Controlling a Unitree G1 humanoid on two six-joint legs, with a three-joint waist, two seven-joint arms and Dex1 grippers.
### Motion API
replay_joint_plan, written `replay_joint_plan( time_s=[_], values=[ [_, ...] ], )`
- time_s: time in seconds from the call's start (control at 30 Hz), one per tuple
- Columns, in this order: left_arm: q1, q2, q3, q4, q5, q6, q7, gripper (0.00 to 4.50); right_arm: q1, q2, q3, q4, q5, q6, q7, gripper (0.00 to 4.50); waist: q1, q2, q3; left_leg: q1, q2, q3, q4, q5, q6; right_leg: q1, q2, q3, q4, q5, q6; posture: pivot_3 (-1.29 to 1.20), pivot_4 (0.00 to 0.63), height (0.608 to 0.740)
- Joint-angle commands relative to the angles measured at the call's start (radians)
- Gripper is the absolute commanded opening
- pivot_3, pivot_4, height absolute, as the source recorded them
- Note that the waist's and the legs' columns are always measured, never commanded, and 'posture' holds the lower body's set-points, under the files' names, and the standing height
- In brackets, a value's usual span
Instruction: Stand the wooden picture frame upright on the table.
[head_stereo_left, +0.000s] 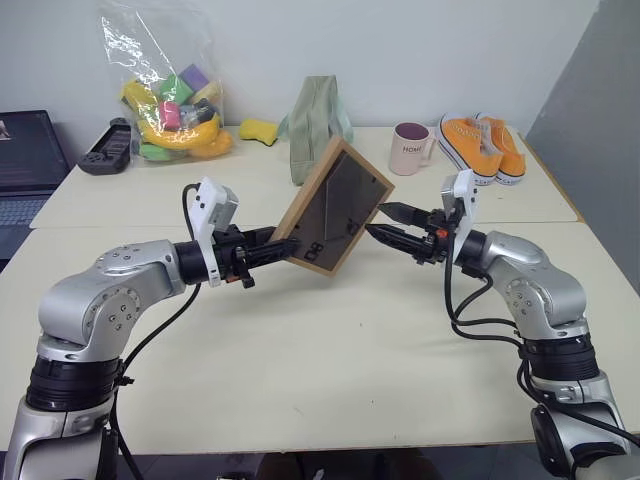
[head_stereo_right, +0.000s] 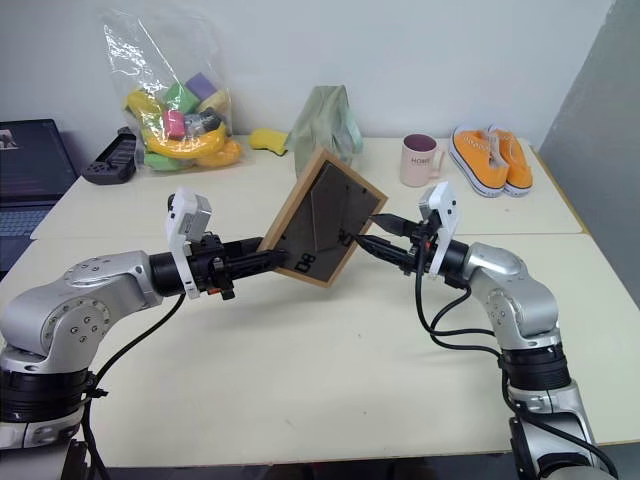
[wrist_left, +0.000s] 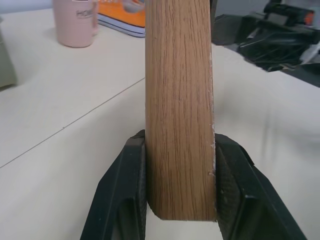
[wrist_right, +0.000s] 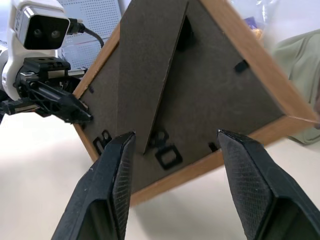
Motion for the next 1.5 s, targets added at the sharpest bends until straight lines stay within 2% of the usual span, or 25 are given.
replay_joint_plan(
  time_s=[0.03, 0.27, 0.67, 1.2, 1.33, 1.5],
  values=[
    [-0.006, -0.009, 0.034, -0.041, -0.022, 0.001, -0.001, 1.37, -0.035, 0.012, 0.003, -0.013, 0.004, -0.016, 0.001, 2.76, -0.001, 0.000, 0.000, 0.000, 0.000, 0.000, 0.000, 0.000, 0.000, 0.000, 0.000, 0.000, 0.000, 0.000, 0.000, 0.00, 0.150, 0.740],
    [-0.006, -0.020, 0.034, -0.034, -0.012, 0.001, -0.003, 1.37, -0.055, 0.026, 0.004, -0.007, 0.005, -0.013, -0.011, 2.76, -0.004, 0.000, 0.000, 0.000, 0.000, 0.000, 0.000, 0.000, 0.000, 0.000, 0.000, 0.000, 0.000, 0.000, 0.000, 0.00, 0.150, 0.740],
    [-0.018, -0.060, 0.008, -0.010, 0.022, -0.008, -0.007, 1.37, -0.072, 0.076, 0.005, -0.108, 0.045, 0.042, -0.072, 2.76, -0.006, 0.000, 0.000, 0.000, 0.000, 0.000, 0.000, 0.000, 0.000, 0.000, 0.000, 0.000, 0.000, 0.000, 0.000, 0.00, 0.150, 0.740],
    [-0.140, -0.086, -0.036, 0.194, 0.150, -0.087, -0.068, 1.37, 0.004, 0.049, -0.013, -0.234, 0.081, 0.107, -0.138, 2.76, -0.007, 0.000, 0.000, 0.000, 0.000, -0.001, 0.000, 0.000, 0.000, 0.000, 0.000, -0.001, 0.000, 0.000, 0.000, 0.00, 0.150, 0.740],
    [-0.161, -0.106, -0.027, 0.189, 0.138, -0.060, -0.068, 1.37, 0.014, 0.035, 0.009, -0.219, 0.052, 0.078, -0.130, 2.76, -0.008, 0.000, 0.000, 0.000, 0.000, -0.001, 0.000, 0.000, 0.000, 0.000, 0.000, -0.001, 0.000, 0.000, 0.000, 0.00, 0.150, 0.740],
    [-0.151, -0.118, 0.003, 0.101, 0.055, 0.046, -0.053, 1.37, 0.021, -0.008, 0.055, -0.163, -0.027, 0.011, -0.092, 2.76, -0.008, -0.002, -0.001, 0.000, 0.000, -0.001, 0.001, 0.000, 0.000, 0.000, 0.000, -0.001, 0.000, 0.000, 0.000, 0.00, 0.150, 0.740]
  ],
)
